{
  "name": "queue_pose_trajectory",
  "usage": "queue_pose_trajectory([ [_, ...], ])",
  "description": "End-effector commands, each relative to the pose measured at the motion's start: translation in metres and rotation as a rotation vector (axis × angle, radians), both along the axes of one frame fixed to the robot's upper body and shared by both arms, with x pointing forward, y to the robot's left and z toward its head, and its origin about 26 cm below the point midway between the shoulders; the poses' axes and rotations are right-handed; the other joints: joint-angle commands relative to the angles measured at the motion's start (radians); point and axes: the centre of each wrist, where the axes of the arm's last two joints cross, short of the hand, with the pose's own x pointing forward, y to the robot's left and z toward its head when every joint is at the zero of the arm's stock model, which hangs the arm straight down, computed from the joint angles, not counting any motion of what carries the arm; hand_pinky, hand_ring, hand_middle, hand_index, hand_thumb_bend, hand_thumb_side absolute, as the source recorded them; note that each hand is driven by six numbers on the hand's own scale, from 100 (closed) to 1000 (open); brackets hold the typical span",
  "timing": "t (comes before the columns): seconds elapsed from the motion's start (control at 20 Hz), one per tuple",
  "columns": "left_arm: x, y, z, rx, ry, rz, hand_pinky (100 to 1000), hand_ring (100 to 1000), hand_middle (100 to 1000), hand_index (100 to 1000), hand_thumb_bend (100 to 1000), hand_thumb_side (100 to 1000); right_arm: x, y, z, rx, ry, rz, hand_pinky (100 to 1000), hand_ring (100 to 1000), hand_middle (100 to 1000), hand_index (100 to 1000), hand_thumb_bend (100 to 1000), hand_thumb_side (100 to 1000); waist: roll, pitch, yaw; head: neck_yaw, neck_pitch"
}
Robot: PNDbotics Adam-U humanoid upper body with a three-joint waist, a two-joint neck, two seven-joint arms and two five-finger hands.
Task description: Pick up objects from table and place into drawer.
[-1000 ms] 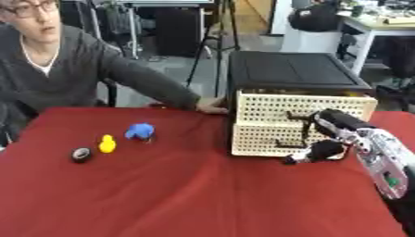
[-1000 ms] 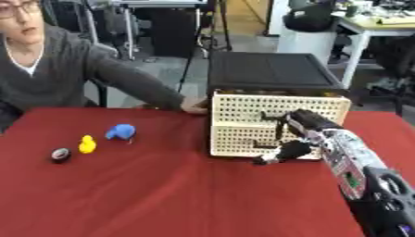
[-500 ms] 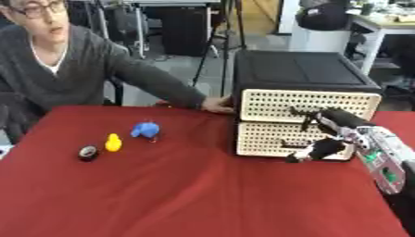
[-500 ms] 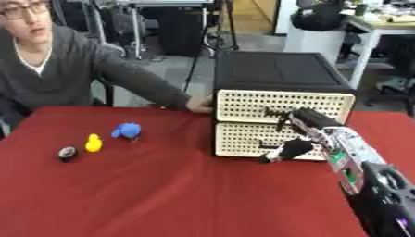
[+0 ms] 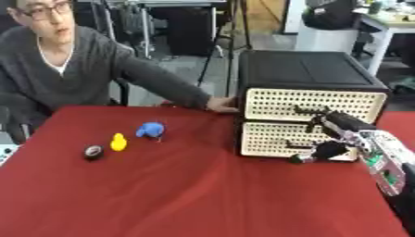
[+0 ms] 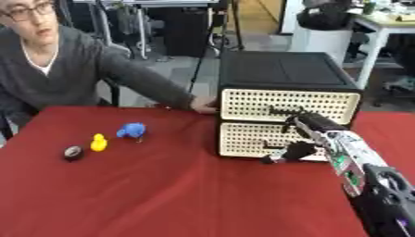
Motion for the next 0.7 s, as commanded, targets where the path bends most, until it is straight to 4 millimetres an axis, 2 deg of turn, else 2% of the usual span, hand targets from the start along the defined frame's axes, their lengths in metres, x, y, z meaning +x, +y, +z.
queue_pose_trajectory([
  [0.05, -0.002, 0.007, 0.009, 0.021, -0.017, 0.017, 370, 399, 491, 788, 100, 702, -0.004, -0.007, 0.022, -0.008, -0.070, 0.020, 126, 100, 100, 672, 909, 640, -0.004, -0.010, -0.004, -0.002, 0.000],
  [0.25, -0.006, 0.012, 0.007, 0.033, -0.008, 0.035, 369, 398, 491, 787, 100, 707, -0.022, -0.008, 0.033, 0.053, -0.112, 0.080, 143, 100, 100, 627, 950, 640, -0.019, -0.012, -0.013, 0.000, 0.006],
  [0.45, -0.011, 0.017, 0.004, 0.042, 0.006, 0.057, 369, 396, 490, 787, 100, 716, -0.044, -0.006, 0.042, 0.143, -0.158, 0.137, 164, 100, 100, 603, 936, 660, -0.033, -0.017, -0.023, 0.002, 0.013],
  [0.7, -0.016, 0.021, -0.001, 0.046, 0.021, 0.072, 368, 395, 488, 786, 100, 721, -0.069, -0.009, 0.036, 0.289, -0.188, 0.174, 182, 100, 100, 585, 906, 676, -0.043, -0.022, -0.031, 0.008, 0.018],
])
